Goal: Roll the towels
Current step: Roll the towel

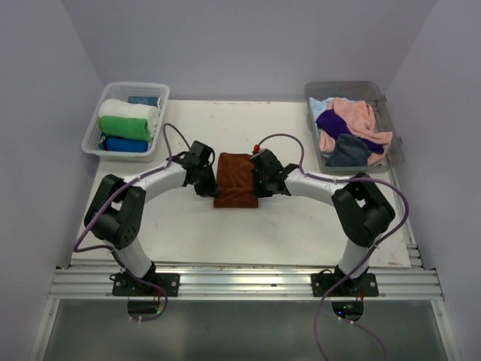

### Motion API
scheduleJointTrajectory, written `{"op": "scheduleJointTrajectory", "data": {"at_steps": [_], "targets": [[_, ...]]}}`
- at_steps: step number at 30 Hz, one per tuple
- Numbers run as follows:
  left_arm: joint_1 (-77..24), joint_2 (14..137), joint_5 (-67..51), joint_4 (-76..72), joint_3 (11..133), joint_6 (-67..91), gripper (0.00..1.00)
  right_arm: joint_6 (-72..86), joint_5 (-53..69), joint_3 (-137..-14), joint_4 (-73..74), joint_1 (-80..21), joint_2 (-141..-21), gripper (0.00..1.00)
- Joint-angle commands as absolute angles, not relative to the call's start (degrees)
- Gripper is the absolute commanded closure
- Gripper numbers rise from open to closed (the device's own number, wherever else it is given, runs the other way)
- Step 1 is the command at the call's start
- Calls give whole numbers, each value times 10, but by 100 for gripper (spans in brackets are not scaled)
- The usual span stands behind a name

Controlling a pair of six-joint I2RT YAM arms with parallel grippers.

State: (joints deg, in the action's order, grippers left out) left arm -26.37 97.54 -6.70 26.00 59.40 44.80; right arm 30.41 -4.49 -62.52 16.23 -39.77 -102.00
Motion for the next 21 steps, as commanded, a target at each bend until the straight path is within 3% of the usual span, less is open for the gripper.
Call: {"op": "scheduleJointTrajectory", "data": {"at_steps": [1, 4, 7, 13, 17, 21], "targets": [[-257, 972, -40, 252, 616, 441, 80, 298, -45, -650, 158, -393, -1032, 100], [-258, 927, -14, 261, 612, 445, 68, 301, -47, -650, 163, -391, -1034, 100], [-259, 878, -3, 272, 608, 446, 67, 302, -47, -649, 165, -390, -1034, 100], [-285, 847, -53, 231, 584, 455, 71, 303, -47, -656, 169, -388, -1039, 100], [-290, 872, -140, 123, 535, 484, 75, 308, -46, -654, 170, -388, -1035, 100], [-289, 937, -133, 75, 528, 486, 82, 304, -33, -643, 166, -388, -1006, 100]]}}
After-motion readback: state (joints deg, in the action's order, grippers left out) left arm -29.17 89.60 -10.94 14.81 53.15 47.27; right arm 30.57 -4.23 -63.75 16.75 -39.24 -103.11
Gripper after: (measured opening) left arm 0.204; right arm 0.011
